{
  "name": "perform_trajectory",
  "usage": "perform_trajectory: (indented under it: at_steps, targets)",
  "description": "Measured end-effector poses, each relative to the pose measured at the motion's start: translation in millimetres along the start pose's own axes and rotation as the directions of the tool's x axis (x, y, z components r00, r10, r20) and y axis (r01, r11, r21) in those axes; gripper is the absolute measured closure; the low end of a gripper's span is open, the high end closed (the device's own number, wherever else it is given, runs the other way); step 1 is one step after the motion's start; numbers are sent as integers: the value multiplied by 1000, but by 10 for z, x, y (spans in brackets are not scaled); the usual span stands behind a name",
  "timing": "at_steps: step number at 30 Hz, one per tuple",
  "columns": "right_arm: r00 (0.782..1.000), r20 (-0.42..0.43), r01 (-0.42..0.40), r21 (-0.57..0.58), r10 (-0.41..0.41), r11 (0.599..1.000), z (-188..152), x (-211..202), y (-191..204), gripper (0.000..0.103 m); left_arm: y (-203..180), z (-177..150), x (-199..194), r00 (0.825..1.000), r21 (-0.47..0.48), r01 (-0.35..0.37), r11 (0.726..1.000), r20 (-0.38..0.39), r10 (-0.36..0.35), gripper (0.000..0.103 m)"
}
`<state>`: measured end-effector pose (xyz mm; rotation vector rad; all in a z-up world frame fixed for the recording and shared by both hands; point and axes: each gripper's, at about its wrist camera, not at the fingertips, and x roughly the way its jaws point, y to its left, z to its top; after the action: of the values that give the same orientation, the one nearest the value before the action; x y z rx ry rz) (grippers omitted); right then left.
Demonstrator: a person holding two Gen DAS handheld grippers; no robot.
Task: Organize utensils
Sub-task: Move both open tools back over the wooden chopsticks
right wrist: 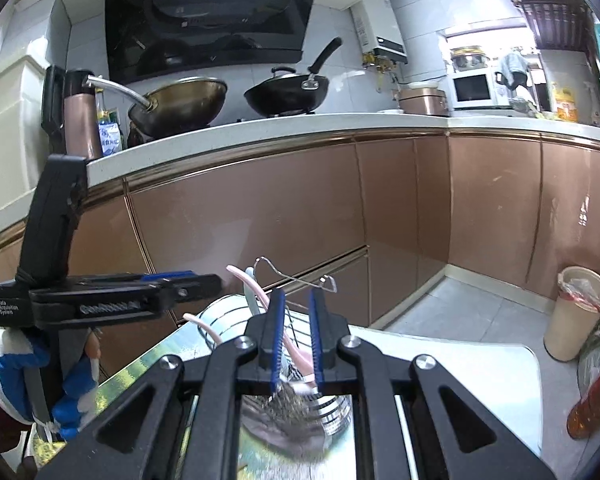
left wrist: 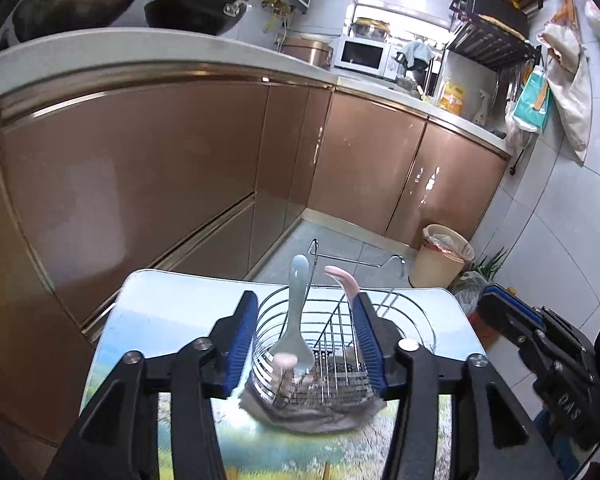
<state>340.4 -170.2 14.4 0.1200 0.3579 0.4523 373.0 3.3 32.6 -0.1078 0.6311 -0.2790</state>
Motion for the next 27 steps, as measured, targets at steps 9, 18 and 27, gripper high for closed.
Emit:
perform_trajectory:
  at_steps: [9, 18, 27]
  targets:
    - [995, -90, 57, 57, -52, 997, -135, -645, 17, 91, 91, -148, -708, 1000, -27, -9, 1000, 4, 9, 43]
    - [987, -136, 90, 66, -80, 994, -292, -1132, 251, 90, 272, -403, -1358, 996, -30, -85, 996, 7, 85, 41]
    - [987, -146, 78, 73, -67, 994, -445, -1417, 501, 79, 516, -662, -1810, 992, -52, -127, 991, 15, 127, 37]
